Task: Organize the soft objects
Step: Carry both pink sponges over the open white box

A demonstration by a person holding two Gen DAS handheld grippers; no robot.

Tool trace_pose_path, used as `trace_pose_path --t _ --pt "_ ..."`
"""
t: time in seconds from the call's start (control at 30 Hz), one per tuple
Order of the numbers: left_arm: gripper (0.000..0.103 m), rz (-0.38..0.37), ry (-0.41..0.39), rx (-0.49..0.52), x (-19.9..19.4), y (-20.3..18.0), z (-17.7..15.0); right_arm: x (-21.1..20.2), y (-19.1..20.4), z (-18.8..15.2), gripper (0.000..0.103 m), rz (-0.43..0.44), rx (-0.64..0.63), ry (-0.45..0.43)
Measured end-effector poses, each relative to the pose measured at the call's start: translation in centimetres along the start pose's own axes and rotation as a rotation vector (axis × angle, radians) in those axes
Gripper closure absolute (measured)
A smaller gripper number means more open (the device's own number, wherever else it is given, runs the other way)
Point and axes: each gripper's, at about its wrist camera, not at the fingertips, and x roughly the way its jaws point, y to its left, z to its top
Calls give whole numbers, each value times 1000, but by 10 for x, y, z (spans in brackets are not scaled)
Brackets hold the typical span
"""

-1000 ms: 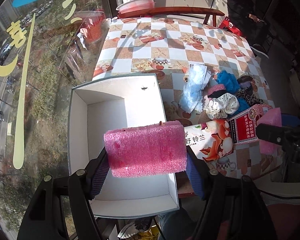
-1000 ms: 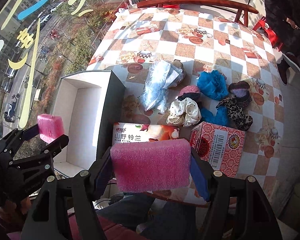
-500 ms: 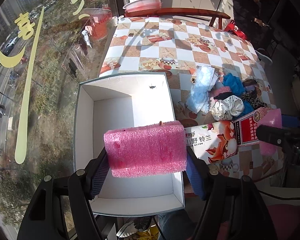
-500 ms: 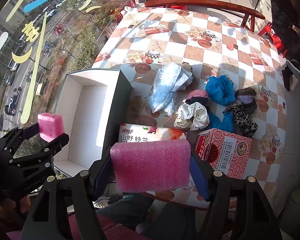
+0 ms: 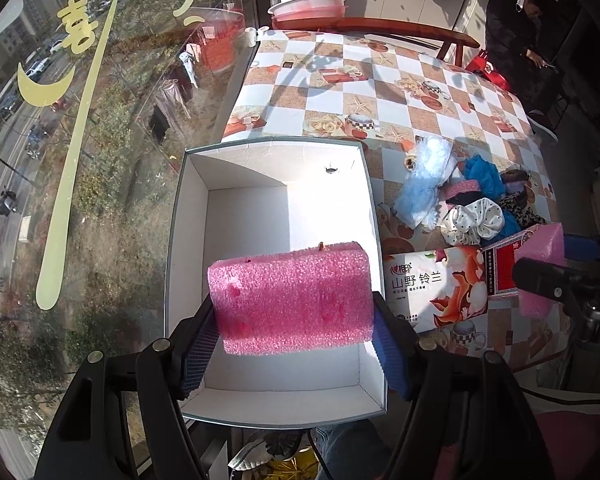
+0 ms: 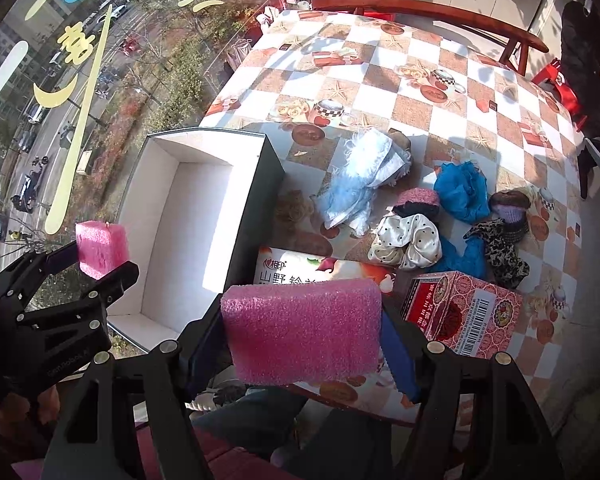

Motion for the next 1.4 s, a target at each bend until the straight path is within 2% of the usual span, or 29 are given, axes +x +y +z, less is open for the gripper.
trace_pose_path --t 0.53,0.7,1.1,1.4 --pt "29 36 16 -90 6 38 -10 9 32 9 32 11 -103 25" --pt "29 72 21 -73 11 46 -16 10 44 10 32 33 -144 23" --pt "29 81 109 -66 36 52 -33 28 89 10 31 96 -295 58" --pt "29 84 152 -58 46 53 -42 41 114 15 31 116 -345 79"
